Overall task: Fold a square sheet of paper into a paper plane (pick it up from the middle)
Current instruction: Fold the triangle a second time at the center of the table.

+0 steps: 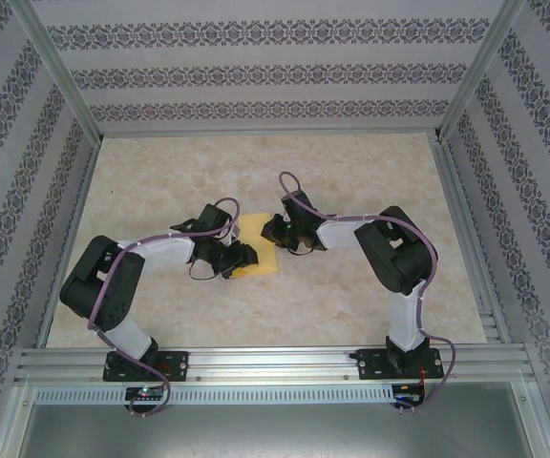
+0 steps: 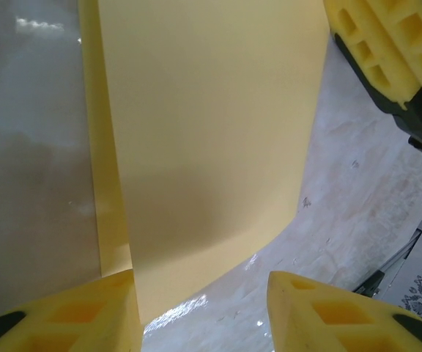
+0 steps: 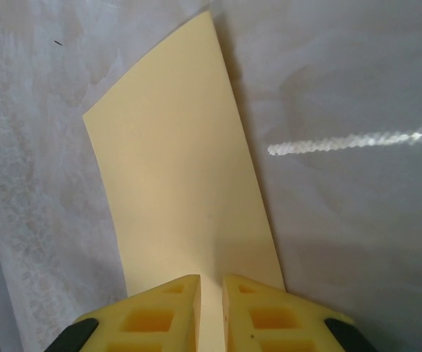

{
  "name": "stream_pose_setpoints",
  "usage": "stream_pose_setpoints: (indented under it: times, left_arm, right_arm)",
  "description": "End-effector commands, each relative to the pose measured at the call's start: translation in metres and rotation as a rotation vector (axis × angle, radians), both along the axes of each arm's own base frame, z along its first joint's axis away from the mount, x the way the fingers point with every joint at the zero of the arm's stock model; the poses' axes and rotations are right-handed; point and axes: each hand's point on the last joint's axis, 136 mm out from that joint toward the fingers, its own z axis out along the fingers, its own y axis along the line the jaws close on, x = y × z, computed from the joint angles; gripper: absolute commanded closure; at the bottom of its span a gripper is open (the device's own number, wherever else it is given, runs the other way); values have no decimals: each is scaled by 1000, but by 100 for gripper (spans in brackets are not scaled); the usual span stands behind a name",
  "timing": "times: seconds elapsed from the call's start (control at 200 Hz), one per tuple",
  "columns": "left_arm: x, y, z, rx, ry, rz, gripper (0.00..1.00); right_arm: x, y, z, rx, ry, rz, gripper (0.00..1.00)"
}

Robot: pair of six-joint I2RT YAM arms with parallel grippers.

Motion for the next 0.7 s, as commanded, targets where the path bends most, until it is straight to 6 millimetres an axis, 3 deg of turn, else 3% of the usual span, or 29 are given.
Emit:
stream_pose_setpoints:
  times: [0.0, 0.13, 0.22, 0.36, 0.445, 0.54, 0.694]
  left_arm:
    - [3, -9, -1, -39, -10, -2, 54]
    - [8, -5, -3, -22, -29, 20, 58]
    - [13, -1, -4, -14, -42, 37, 64]
    - [12, 6, -10, 24, -33, 42, 77]
    - [7, 11, -14, 53, -14, 42, 81]
    - [4, 18, -17, 96, -8, 28, 85]
    - [1, 21, -18, 120, -9, 8, 89]
  right_arm:
    - [-33, -12, -34, -82, 119, 13, 83]
    - [-33, -12, -30, -76, 112, 16, 83]
    - [-29, -9, -18, -44, 76, 38, 83]
    - [-20, 8, 35, 97, -54, 152, 81]
    - [-23, 7, 57, 114, -108, 209, 80]
    - [-33, -2, 56, 63, -105, 240, 80]
    - [-54, -13, 38, 21, -49, 251, 85]
